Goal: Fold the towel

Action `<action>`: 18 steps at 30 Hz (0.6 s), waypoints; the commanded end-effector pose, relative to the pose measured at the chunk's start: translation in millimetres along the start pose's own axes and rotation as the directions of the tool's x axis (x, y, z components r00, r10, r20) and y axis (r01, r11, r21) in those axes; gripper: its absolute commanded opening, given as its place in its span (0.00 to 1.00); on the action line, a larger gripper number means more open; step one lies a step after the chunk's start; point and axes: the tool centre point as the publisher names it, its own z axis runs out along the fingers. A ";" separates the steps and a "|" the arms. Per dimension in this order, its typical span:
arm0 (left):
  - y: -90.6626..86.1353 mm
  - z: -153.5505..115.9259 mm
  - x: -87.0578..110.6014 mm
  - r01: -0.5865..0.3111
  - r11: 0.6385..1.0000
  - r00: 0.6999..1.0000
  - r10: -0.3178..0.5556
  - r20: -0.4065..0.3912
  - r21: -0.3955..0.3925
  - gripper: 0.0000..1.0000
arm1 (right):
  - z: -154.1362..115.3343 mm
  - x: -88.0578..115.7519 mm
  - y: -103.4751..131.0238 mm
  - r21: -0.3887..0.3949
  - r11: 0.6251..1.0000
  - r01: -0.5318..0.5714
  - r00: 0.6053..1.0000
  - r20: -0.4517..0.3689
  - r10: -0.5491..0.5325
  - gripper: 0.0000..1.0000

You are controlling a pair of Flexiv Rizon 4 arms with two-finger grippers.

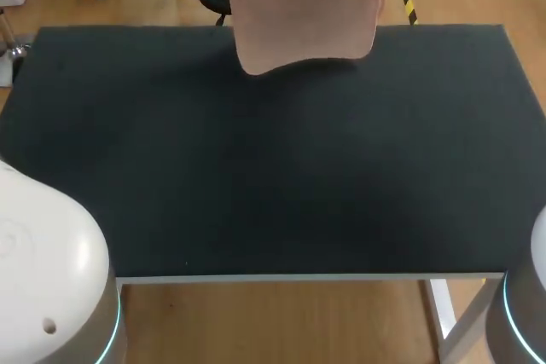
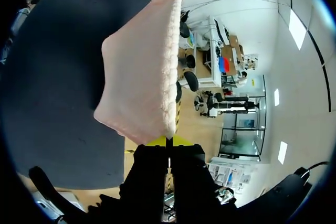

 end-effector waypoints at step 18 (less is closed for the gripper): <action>16.3 -84.8 138.2 0.028 0.995 0.994 -0.018 -0.103 0.094 0.00 | -59.6 126.6 10.3 -0.096 0.994 -0.051 0.992 -0.119 0.039 0.00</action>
